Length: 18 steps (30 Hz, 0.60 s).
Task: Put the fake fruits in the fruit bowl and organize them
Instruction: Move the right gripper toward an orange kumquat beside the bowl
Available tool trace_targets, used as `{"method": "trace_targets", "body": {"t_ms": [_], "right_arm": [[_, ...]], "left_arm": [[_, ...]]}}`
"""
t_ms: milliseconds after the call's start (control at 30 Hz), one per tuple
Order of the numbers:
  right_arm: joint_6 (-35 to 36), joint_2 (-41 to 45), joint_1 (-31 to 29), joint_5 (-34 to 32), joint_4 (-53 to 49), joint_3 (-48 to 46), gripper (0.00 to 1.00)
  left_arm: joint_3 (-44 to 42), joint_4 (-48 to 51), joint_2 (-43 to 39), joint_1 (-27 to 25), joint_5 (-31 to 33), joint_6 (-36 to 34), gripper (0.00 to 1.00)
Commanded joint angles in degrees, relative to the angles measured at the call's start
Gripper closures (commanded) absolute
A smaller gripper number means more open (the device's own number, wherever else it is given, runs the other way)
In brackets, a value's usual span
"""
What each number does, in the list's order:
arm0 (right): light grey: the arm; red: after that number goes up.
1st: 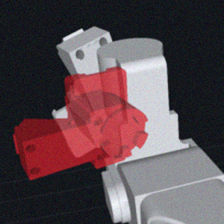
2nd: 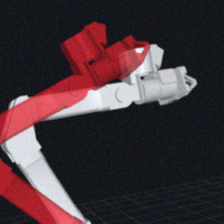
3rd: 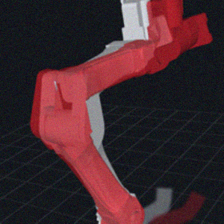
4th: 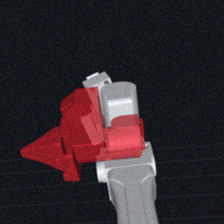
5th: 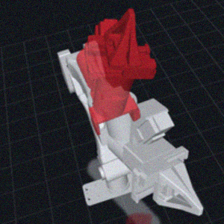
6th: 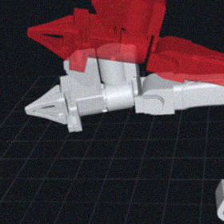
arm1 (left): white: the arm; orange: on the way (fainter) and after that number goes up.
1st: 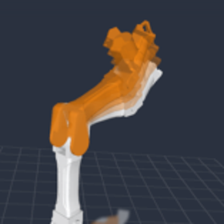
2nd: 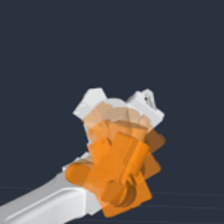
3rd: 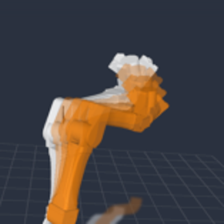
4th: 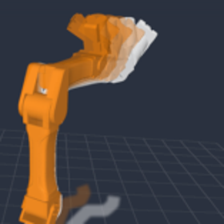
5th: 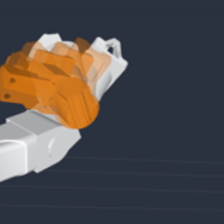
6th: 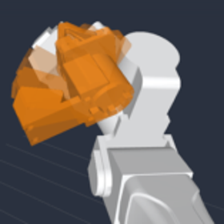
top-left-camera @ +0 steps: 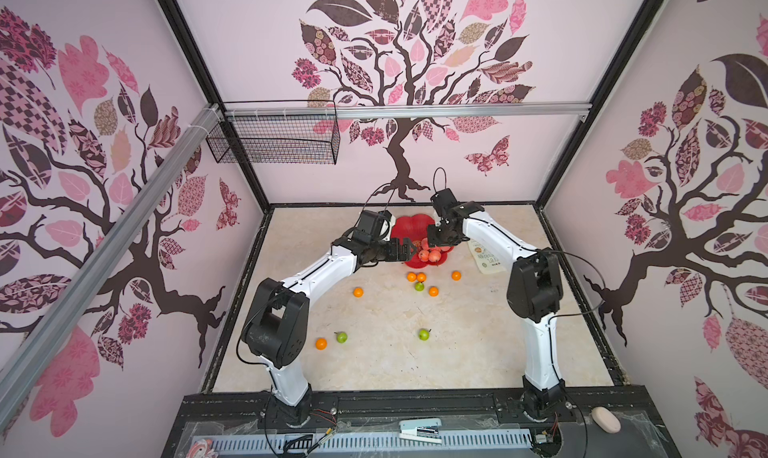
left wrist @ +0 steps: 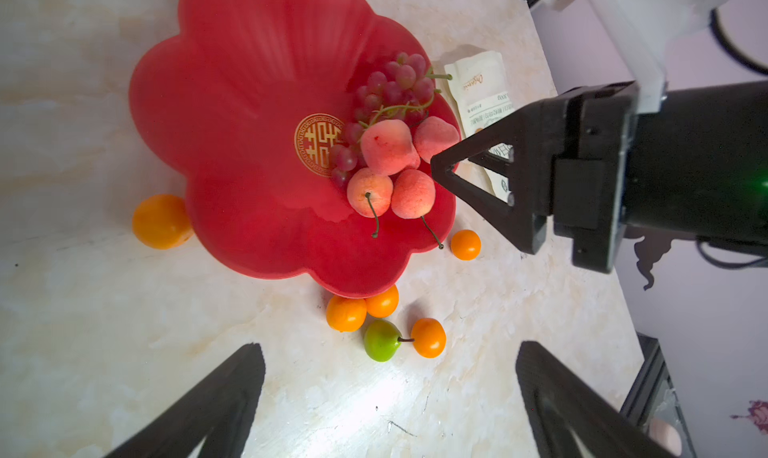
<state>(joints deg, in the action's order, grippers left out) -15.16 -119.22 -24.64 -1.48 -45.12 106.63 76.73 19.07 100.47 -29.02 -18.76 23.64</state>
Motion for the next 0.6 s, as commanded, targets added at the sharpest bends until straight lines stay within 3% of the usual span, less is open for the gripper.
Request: {"method": "trace_targets", "body": {"t_ms": [0,267,567], "right_arm": [[-0.9,9.6,0.3,-1.1,4.7,-7.7,0.47],[-3.0,19.9,3.1,-0.6,9.9,-27.6,0.47],[-3.7,17.1,4.4,2.1,11.3,-32.4,0.47]], "left_arm": [[2.3,1.0,-1.5,-3.9,1.4,-4.8,0.01],[2.1,1.0,0.8,-10.3,2.0,-5.7,0.02],[1.9,-0.3,3.6,-12.6,0.3,-3.5,0.01]]}}
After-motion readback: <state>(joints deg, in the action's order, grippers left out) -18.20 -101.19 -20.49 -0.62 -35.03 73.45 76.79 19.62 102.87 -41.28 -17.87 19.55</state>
